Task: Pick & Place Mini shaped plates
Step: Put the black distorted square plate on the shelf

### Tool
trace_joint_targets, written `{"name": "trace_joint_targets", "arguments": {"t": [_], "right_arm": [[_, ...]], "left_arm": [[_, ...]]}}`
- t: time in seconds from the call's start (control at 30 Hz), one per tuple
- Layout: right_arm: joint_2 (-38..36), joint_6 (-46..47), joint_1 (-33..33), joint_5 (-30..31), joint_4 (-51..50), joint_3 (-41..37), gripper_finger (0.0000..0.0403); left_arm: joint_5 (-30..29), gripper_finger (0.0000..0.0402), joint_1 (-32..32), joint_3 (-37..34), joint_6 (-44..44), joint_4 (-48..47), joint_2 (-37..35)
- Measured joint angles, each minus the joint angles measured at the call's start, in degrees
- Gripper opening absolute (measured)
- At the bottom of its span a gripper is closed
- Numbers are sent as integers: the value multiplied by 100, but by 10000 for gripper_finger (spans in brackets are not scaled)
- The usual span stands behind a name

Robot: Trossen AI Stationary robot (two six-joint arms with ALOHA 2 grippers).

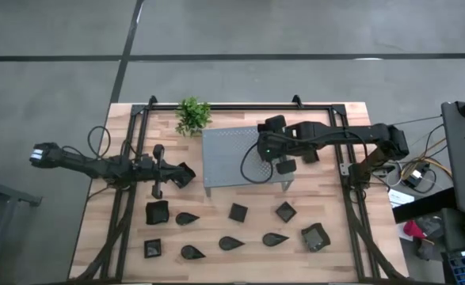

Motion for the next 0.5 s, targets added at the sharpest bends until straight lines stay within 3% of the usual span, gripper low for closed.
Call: {"name": "trace_joint_targets", "arguments": {"t": [0.5], "right_arm": [[0,197,-13,272,-13,-280,8]], "left_arm": [[-2,0,2,0,0,-2,2]]}}
